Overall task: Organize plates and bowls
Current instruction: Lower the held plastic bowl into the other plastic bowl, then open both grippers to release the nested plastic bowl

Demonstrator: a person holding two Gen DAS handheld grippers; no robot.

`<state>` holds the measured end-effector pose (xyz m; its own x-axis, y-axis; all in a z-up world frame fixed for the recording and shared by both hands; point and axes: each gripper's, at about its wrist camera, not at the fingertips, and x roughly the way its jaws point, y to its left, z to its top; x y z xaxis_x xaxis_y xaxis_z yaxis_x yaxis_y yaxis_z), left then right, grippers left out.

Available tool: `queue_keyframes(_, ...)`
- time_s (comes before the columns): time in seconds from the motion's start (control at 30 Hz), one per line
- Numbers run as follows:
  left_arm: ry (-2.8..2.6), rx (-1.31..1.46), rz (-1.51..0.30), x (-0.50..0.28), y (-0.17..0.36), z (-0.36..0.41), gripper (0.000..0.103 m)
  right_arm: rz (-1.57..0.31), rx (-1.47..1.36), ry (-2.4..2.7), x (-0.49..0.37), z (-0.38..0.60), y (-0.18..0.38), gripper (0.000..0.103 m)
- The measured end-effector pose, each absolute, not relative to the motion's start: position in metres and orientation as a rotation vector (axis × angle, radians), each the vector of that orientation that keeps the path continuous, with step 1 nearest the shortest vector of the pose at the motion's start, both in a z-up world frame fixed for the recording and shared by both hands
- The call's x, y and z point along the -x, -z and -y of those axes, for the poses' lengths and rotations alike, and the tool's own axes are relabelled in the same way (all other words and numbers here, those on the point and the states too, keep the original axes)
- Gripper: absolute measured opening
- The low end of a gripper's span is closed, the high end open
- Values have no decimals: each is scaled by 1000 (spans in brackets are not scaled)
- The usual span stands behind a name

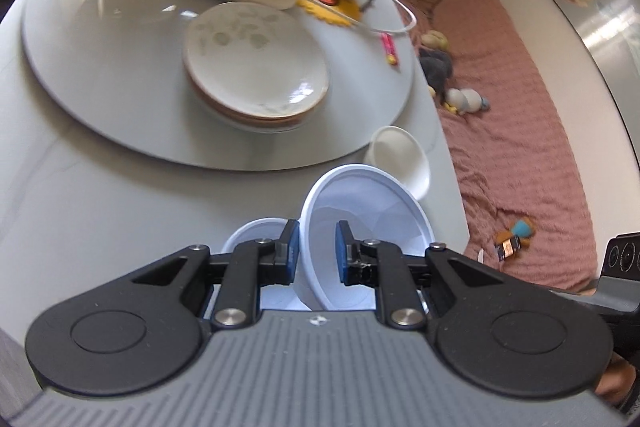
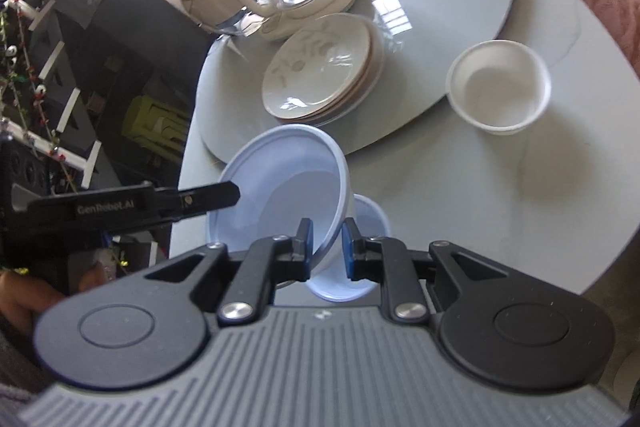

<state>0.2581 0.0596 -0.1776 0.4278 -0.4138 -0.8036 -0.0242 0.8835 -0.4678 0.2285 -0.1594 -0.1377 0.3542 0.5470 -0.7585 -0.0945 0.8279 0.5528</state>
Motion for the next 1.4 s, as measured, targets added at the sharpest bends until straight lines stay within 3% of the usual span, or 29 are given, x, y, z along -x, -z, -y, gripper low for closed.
queue_keyframes(0.53, 84, 481, -1148, -248, 217, -90, 20, -1241, -273, -530, -246, 105, 158, 19)
queue_keyframes(1.27, 161, 459, -1290, -272, 277, -66, 20, -1282, -180, -388, -248, 111, 192, 20)
queue_keyframes(1.37, 143, 452, -1285, -271, 275, -70, 41, -1290, -199, -365, -250, 111, 194, 20)
queue_keyframes(1.4, 146, 452, -1271, -270, 273, -73, 43, -1292, -207, -366, -251, 111, 194, 20)
